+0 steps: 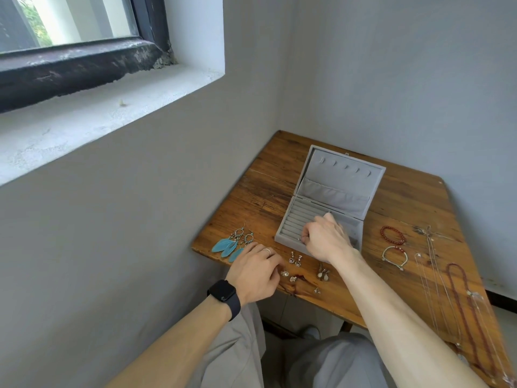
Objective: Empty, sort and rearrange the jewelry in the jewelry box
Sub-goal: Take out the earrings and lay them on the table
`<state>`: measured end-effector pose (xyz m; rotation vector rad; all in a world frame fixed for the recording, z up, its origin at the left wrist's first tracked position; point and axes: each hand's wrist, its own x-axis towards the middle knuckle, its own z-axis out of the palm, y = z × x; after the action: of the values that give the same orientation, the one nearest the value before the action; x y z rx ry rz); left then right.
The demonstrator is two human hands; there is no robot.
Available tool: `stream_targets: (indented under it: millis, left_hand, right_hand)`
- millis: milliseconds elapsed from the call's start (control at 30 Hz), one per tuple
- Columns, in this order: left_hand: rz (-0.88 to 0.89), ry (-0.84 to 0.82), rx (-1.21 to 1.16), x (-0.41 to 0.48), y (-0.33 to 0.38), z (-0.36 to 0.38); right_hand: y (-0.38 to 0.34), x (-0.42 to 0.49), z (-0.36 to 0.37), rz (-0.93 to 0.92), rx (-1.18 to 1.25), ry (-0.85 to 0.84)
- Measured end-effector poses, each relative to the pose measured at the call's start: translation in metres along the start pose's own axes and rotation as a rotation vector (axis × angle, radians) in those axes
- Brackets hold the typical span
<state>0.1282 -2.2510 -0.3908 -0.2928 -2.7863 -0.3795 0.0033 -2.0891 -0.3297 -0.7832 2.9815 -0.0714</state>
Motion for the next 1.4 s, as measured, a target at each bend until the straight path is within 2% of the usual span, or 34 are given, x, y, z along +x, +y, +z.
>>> stream_targets:
  millis: [167, 300, 433, 567, 767, 1033, 1200, 1400]
  left_hand:
    - [-0.080, -0.003, -0.027, 0.022, -0.006, -0.007]
    - [-0.040, -0.041, -0.009, 0.048, -0.009, -0.007]
    - [0.010, -0.148, 0.015, 0.070, -0.011, -0.003]
    - [0.004, -0.170, 0.026, 0.086, -0.009, -0.005]
    - [0.042, -0.262, 0.167, 0.115, -0.002, -0.020]
    - [0.088, -0.354, 0.322, 0.136, 0.013, -0.020]
    - [0.218, -0.362, 0.480, 0.136, 0.019, -0.017]
    - [0.281, -0.370, 0.492, 0.136, 0.014, -0.021]
  right_hand:
    - [-0.002, 0.002, 0.000, -0.047, -0.122, -0.092]
    - [0.004, -0.002, 0.002, -0.031, -0.025, -0.098]
    - [0.013, -0.012, 0.008, -0.016, 0.126, -0.009]
    - [0.020, -0.020, 0.016, 0.028, 0.279, 0.133]
    - [0.029, -0.021, 0.023, 0.040, 0.312, 0.284]
    - [0.033, -0.024, 0.026, 0.067, 0.306, 0.305]
    - [0.031, -0.024, 0.025, 0.045, 0.290, 0.276]
    - [0.026, -0.017, 0.019, -0.003, 0.241, 0.235]
